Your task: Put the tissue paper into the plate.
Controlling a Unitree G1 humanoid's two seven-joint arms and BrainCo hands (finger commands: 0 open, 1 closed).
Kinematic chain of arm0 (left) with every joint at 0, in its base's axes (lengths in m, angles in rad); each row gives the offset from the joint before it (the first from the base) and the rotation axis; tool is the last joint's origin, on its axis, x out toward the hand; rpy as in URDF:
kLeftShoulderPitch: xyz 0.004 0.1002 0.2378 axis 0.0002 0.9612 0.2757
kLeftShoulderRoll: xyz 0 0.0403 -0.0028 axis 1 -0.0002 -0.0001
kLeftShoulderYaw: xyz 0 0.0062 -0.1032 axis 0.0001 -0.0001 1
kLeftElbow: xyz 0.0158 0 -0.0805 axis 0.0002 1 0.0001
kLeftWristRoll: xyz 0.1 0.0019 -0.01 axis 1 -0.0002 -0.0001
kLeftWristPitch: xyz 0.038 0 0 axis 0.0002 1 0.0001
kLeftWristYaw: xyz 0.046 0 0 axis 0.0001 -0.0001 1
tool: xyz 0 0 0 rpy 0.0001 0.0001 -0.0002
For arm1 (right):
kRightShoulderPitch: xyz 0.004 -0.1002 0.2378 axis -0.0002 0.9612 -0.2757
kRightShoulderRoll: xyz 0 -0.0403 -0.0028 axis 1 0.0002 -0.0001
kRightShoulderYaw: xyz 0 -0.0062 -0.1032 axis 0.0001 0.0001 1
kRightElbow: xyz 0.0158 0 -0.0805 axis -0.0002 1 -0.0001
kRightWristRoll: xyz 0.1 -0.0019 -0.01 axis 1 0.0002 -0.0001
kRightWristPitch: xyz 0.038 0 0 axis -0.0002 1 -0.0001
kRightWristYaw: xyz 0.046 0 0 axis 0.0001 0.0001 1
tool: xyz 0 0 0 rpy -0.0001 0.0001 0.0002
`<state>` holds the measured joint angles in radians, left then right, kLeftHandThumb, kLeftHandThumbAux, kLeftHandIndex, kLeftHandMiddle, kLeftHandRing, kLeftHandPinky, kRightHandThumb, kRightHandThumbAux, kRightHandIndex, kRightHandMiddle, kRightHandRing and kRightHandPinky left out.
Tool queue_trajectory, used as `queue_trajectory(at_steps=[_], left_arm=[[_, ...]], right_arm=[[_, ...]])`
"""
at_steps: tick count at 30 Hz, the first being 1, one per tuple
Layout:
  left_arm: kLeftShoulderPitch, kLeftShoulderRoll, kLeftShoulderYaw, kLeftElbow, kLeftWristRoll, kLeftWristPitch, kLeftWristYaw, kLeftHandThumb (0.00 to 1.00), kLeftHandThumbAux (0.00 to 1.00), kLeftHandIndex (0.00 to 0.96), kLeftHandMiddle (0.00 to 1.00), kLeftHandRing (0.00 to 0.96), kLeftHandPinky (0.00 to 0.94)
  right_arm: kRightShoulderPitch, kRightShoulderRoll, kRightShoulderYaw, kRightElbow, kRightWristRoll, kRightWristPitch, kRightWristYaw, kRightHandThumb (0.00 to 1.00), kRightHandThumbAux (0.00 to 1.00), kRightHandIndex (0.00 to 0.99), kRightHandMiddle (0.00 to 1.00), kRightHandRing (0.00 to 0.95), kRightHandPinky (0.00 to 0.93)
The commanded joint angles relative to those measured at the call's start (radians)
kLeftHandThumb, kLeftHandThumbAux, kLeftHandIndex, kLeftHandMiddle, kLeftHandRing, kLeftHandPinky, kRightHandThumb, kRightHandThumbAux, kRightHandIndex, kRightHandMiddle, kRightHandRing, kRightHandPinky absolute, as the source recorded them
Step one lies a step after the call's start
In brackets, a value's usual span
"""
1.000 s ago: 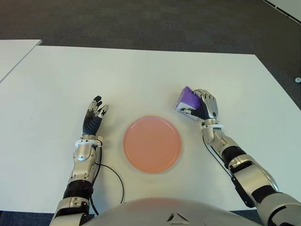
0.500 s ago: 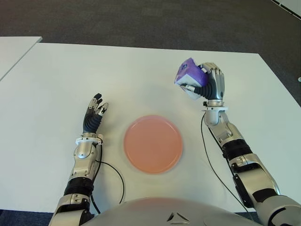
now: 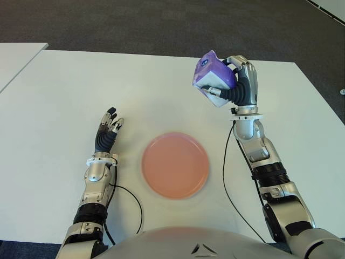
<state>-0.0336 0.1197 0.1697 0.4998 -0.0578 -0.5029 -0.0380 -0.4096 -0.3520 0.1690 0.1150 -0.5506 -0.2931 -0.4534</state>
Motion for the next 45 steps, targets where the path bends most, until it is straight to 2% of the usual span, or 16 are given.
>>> queue_trajectory(at_steps=[1, 5, 9, 17, 19, 22, 32, 45], left_arm=[[0.023, -0.011, -0.007, 0.027, 0.009, 0.032, 0.01, 0.0, 0.461, 0.0, 0.0, 0.0, 0.0], [0.024, -0.013, -0.009, 0.021, 0.009, 0.036, 0.008, 0.0, 0.462, 0.0, 0.0, 0.0, 0.0], [0.026, -0.015, -0.011, 0.018, 0.007, 0.034, 0.006, 0.0, 0.467, 0.0, 0.0, 0.0, 0.0], [0.032, -0.02, -0.015, 0.007, 0.01, 0.037, 0.007, 0.0, 0.469, 0.0, 0.0, 0.0, 0.0], [0.033, -0.021, -0.017, 0.004, 0.011, 0.036, 0.008, 0.0, 0.469, 0.0, 0.0, 0.0, 0.0], [0.033, -0.021, -0.018, 0.001, 0.01, 0.038, 0.008, 0.0, 0.468, 0.0, 0.0, 0.0, 0.0], [0.035, -0.022, -0.021, -0.007, 0.014, 0.054, 0.011, 0.0, 0.467, 0.0, 0.0, 0.0, 0.0], [0.039, -0.026, -0.019, -0.017, 0.007, 0.066, 0.009, 0.0, 0.479, 0.0, 0.0, 0.0, 0.0]], right_arm=[[0.063, 0.046, 0.019, -0.108, 0.01, 0.002, 0.058, 0.75, 0.707, 0.44, 0.893, 0.878, 0.872], [0.129, 0.074, 0.058, -0.183, -0.014, -0.009, 0.09, 0.75, 0.707, 0.44, 0.89, 0.877, 0.872], [0.166, 0.078, 0.08, -0.219, -0.018, -0.023, 0.139, 0.75, 0.708, 0.44, 0.888, 0.877, 0.872], [0.218, 0.036, 0.121, -0.276, 0.03, -0.104, 0.299, 0.75, 0.708, 0.44, 0.882, 0.873, 0.865], [0.265, 0.009, 0.13, -0.313, 0.052, -0.111, 0.361, 0.749, 0.708, 0.44, 0.881, 0.874, 0.867], [0.311, -0.003, 0.15, -0.314, 0.057, -0.125, 0.408, 0.747, 0.709, 0.44, 0.879, 0.873, 0.87], [0.307, -0.024, 0.161, -0.261, 0.059, -0.135, 0.531, 0.746, 0.708, 0.44, 0.856, 0.856, 0.852], [0.314, -0.045, 0.167, -0.217, 0.02, -0.185, 0.567, 0.746, 0.708, 0.44, 0.844, 0.848, 0.853]])
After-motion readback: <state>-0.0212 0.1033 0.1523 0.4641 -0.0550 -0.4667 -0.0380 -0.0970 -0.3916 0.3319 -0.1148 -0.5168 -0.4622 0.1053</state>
